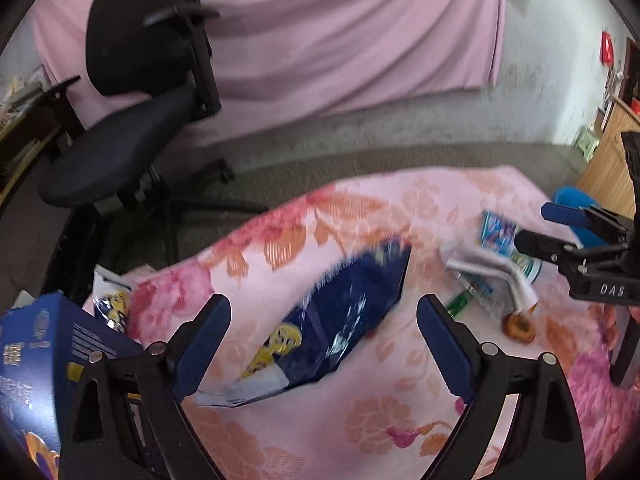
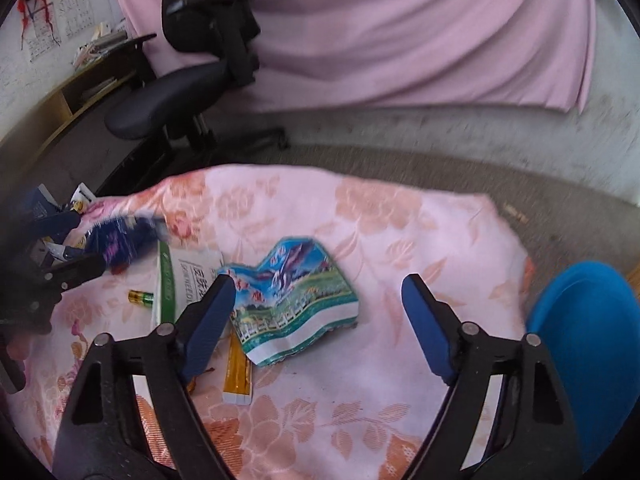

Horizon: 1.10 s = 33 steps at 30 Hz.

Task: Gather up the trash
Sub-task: 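Grasp the blue snack bag with the left gripper while the right grasps the colourful wrapper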

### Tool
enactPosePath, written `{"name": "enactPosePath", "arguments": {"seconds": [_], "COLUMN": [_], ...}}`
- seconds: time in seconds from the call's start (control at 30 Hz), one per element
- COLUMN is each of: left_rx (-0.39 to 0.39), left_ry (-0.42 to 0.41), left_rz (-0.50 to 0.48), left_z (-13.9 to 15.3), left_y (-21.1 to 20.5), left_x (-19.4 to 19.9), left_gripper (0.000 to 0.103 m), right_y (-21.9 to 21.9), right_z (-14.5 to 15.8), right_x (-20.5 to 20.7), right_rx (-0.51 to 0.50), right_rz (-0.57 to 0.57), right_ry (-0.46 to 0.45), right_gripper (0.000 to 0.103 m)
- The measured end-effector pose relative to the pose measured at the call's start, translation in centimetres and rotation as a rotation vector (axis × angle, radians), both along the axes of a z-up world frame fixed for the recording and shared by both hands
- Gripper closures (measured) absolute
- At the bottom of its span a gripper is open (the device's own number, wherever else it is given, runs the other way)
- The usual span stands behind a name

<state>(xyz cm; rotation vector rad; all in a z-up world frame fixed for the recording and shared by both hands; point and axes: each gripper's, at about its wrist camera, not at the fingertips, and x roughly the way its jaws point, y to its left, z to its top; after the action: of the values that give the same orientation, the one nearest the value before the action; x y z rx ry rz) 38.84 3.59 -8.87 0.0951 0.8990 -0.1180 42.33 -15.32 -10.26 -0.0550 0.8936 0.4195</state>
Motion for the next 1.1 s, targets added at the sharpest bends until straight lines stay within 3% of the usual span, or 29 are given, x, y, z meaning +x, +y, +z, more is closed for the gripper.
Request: {"name": "enactPosePath", "arguments": {"seconds": [0.03, 0.13, 0.17, 0.23, 0.37, 0.47, 0.7, 0.77, 0.8, 1.1], "left_rx": [0.013, 0.017, 0.012, 0.034, 0.016, -0.032, -0.167, -0.191, -0.192, -0.253], "left_ry": [0.017, 0.083, 0.1, 0.097, 0.1, 0.104, 0.075, 0.06, 0.045, -0.078], "left_rz": [0.001, -0.008, -0.015, -0.026, -0.047, -0.031, 0.03, 0.041, 0.044, 0.044], "left_z": [-0.3, -1.2, -1.6, -1.9, -1.4, -1.1, -0.1, 0.2, 0.3, 1.9], "left_y": [0.0, -0.3, -0.3, -0.7, -1.0, -0.5, 0.3, 0.2, 0.1, -1.2], "left_x": [0.1, 0.2, 0.2, -0.1, -0.8, -1.2, -2.6, -3.3, -3.7, -6.3], "left_gripper": [0.012, 0.033, 0.036, 0.039, 0.064, 0.074, 0.078, 0.078, 0.078, 0.078], "right_y": [-0.1, -0.3, -0.3, -0.3, -0.4, -0.4, 0.2, 0.5, 0.6, -0.4], "right_z": [-0.1, -0.4, -0.5, -0.5, -0.4, -0.4, 0.1, 0.4, 0.5, 2.5], "right_x": [0.0, -0.2, -0.2, -0.3, -0.4, -0.6, -1.6, -2.1, -2.2, -4.9], "right_rx": [0.008, 0.033, 0.037, 0.037, 0.05, 0.062, 0.049, 0.039, 0.036, 0.065], "right_rz": [0.008, 0.03, 0.038, 0.043, 0.056, 0.065, 0.091, 0.1, 0.103, 0.073], "right_ry": [0.012, 0.044, 0.054, 0.062, 0.065, 0.067, 0.031, 0.008, -0.002, -0.149], "right_gripper": [0.001, 0.003, 0.004, 0.008, 0.018, 0.027, 0.05, 0.067, 0.07, 0.07]}}
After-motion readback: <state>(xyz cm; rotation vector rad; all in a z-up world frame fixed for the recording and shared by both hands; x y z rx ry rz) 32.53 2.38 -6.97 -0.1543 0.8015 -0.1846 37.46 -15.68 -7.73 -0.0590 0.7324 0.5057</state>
